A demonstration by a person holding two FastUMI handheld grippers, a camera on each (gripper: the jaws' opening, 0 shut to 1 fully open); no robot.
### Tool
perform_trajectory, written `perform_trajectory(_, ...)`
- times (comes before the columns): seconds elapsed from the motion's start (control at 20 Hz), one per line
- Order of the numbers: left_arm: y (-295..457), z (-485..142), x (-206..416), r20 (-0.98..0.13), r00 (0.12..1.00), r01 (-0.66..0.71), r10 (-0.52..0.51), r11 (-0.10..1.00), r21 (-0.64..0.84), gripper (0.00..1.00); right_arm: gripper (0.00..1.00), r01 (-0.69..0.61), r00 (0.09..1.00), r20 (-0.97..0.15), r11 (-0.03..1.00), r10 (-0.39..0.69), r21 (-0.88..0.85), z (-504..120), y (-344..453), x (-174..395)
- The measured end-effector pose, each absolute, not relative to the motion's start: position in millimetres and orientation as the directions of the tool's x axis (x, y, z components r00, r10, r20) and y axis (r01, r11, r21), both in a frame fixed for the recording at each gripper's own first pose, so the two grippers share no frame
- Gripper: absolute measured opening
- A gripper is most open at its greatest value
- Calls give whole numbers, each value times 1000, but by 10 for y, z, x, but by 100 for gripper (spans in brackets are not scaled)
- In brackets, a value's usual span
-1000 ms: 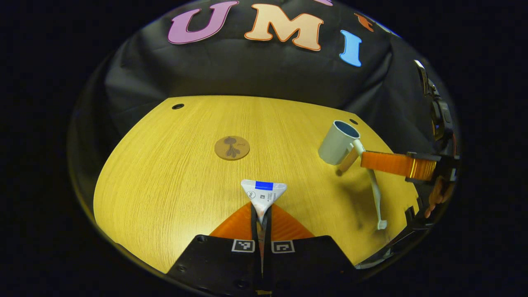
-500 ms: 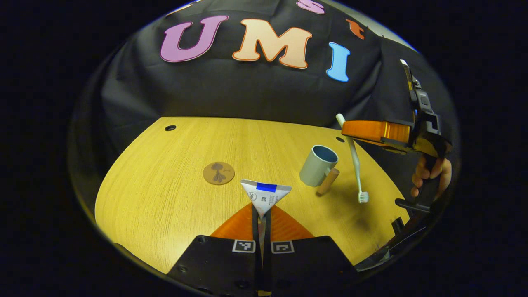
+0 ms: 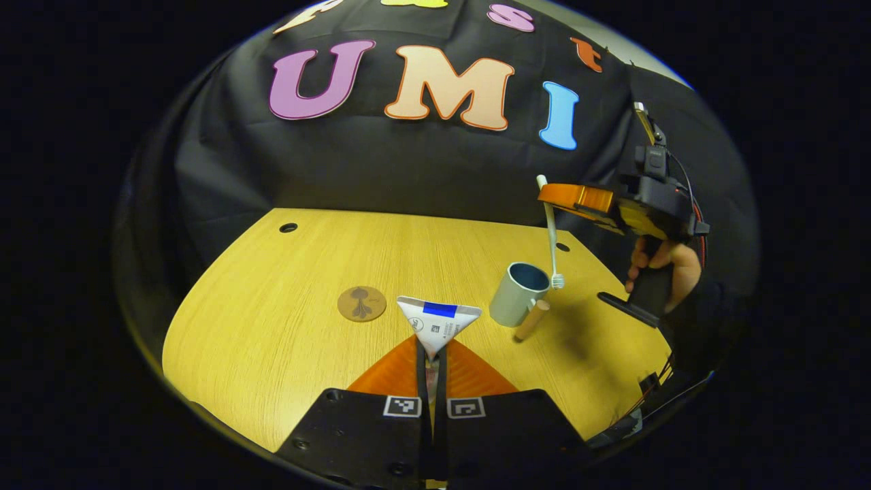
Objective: Put the toothbrush and toothpaste on the desktop into the cup, then pick up the cup and place it on the coaster on the desktop.
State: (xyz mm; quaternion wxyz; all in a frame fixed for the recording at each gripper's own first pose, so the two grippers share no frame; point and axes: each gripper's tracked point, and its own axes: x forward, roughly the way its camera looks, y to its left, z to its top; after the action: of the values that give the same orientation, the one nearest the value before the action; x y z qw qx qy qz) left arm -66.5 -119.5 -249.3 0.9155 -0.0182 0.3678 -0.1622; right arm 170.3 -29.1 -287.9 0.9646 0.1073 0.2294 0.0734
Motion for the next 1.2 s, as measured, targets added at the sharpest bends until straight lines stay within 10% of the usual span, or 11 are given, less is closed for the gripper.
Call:
perform_trajectory(0.9,-1380,-2264,-426,-645,694,294,-319,944,-150,0,14,-59,861,-489,983,139,175,-3471,-481,1511)
perform_trajectory(1.2,-1660,-2196,-284,-622,681,359,-386,916,-176,0,100,-95,835,-526,984,162,153,-3447,-582,1034)
